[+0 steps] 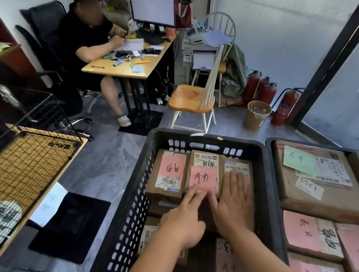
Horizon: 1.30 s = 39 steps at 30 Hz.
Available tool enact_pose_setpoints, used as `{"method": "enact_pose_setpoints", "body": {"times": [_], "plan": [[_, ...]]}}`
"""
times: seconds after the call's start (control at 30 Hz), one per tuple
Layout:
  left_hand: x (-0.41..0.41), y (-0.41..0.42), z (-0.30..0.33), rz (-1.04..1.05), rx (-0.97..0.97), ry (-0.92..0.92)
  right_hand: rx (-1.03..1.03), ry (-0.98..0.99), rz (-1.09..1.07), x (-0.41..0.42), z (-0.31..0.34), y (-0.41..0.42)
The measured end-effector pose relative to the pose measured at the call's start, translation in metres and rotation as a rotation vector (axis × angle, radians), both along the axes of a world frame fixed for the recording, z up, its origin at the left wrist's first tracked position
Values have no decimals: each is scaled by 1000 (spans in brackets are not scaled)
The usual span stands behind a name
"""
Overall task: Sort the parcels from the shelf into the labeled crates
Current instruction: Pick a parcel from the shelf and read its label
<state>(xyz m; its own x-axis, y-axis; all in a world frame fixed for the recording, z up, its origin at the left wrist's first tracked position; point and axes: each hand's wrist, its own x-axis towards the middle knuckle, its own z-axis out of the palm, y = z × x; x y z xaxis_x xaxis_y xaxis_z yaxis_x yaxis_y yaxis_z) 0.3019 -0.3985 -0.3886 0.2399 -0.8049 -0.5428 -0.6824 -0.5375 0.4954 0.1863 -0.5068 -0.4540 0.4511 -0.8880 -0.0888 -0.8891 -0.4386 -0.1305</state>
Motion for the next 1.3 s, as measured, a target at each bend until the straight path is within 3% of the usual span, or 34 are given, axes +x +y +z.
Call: {"method": "enact_pose_setpoints", "body": {"times": [0.2,0.43,0.77,1.0,1.3], "plan": [[4,12,17,1,-187,-54,83,-159,4,-6,24,4],[23,19,51,106,-367,-192,-165,-239,31,-30,87,29],[7,76,83,198,-462,-310,-198,-273,89,-69,139,63],[-57,144,105,404,-473,-505,-153,-335,433,-74,156,101],[-189,302,117,956,-363,-644,-34,-335,951,-109,169,211]]}}
